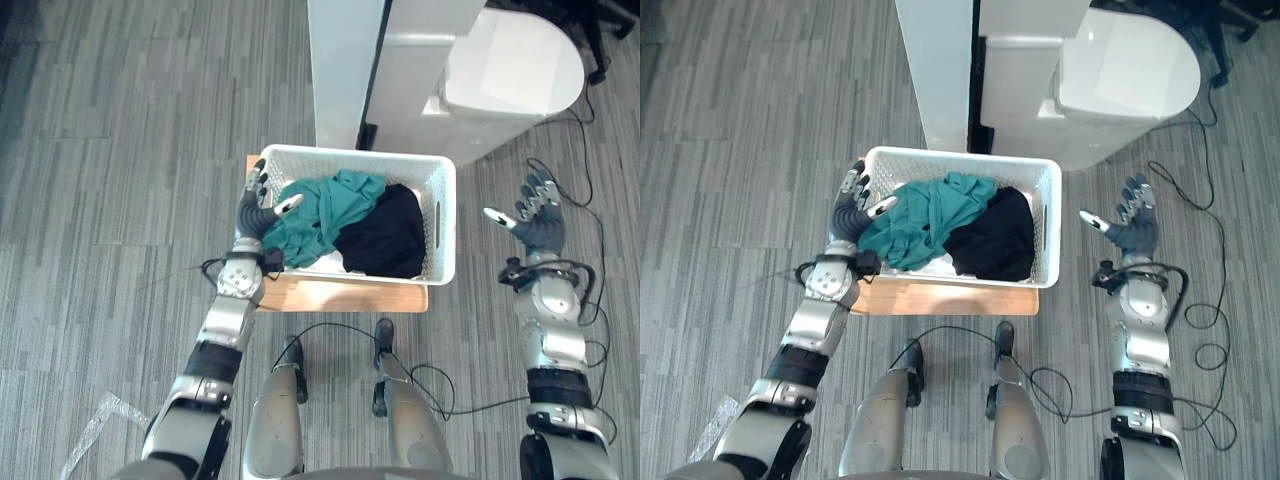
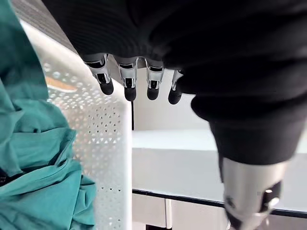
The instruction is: Pick up the laundry basket with both hands and put the clothes into the washing machine.
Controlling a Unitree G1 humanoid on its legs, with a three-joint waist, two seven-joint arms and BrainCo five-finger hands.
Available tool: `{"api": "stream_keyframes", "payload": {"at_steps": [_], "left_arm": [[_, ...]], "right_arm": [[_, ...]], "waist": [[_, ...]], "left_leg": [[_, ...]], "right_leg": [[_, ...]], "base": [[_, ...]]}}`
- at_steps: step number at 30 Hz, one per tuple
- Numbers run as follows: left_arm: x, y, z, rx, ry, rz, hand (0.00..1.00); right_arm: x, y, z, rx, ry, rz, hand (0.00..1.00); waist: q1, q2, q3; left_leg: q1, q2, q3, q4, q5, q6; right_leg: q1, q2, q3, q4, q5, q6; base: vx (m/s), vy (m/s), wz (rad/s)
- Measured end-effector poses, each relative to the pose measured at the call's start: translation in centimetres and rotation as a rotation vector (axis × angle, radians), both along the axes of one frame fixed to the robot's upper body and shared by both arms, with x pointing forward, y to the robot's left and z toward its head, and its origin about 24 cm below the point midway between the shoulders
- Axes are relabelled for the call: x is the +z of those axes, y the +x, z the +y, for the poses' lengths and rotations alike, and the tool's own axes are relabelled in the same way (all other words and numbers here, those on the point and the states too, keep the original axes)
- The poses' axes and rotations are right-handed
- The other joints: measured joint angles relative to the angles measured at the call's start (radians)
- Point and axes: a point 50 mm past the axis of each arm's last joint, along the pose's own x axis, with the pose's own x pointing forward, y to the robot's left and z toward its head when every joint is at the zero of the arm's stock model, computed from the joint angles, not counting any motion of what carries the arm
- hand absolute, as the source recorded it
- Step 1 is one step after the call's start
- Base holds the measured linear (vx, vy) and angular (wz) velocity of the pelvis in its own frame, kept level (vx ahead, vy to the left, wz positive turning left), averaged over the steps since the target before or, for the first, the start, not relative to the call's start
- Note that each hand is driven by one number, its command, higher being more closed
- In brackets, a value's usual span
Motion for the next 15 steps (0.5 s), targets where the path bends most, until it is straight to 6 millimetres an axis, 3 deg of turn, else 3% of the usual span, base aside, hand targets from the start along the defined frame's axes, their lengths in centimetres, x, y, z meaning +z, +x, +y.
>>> {"api": "stream_keyframes", "payload": {"at_steps": [5,15], "left_arm": [[2.3,1.3,-1.8,0.016,0.066,-0.048,0.0],[3.0,2.3,-1.9,0.106,0.078,-0.029,0.0]], "right_arm": [[-1.8,1.3,1.8,0.013,0.053,0.075,0.0],[-2.8,2.2,4.0,0.065,0.08,0.124,0.0]], "waist": [[0.003,-0.001,0.035],[0.018,-0.002,0.062]], "left_leg": [[-0.005,-0.001,-0.001,0.0,0.001,0.0],[-0.02,-0.001,0.01,0.006,0.001,0.0]], "right_leg": [[-0.002,0.0,0.0,-0.005,0.005,-0.002],[-0.023,0.0,0.015,-0.007,0.013,0.0]], "base": [[0.0,0.0,0.0],[-0.02,-0.011,-0.03]]}}
